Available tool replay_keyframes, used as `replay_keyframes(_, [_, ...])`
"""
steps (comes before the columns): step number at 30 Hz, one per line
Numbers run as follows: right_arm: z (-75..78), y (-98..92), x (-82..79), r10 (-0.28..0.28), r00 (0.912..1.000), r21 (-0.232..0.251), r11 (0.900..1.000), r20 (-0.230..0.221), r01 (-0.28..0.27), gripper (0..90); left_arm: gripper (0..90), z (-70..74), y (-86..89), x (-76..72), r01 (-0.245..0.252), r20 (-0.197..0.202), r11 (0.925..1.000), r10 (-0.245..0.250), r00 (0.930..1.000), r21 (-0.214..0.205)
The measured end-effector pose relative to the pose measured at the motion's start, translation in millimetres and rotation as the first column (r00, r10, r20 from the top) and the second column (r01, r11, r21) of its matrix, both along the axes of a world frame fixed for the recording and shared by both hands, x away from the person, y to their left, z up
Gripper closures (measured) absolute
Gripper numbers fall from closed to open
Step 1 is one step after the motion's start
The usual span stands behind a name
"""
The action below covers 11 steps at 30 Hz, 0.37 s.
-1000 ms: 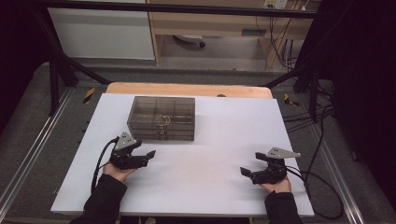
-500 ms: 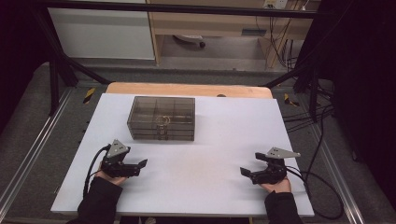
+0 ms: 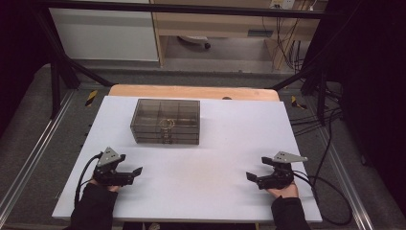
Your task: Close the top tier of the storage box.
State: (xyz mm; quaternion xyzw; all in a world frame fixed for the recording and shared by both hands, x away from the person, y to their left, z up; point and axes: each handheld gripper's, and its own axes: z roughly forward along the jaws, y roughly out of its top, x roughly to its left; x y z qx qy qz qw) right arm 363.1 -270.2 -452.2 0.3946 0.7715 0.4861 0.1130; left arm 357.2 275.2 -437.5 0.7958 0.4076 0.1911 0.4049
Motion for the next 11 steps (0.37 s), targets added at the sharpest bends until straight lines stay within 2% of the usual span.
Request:
replay_keyframes(5, [-0.1,0.4,0.1,0.002,1.0000,0.002,1.0000,0.003,-0.002,0.3,14.0,-0.2,1.7,-3.3,0.002,0.010,1.0000,-0.002,1.0000,-0.004])
replay_keyframes(11, [-0.3,0.3,0.3,0.004,1.0000,-0.005,1.0000,0.004,-0.004,0.4,14.0,-2.0,2.8,-2.3,0.005,0.001,1.0000,-0.005,1.0000,-0.007])
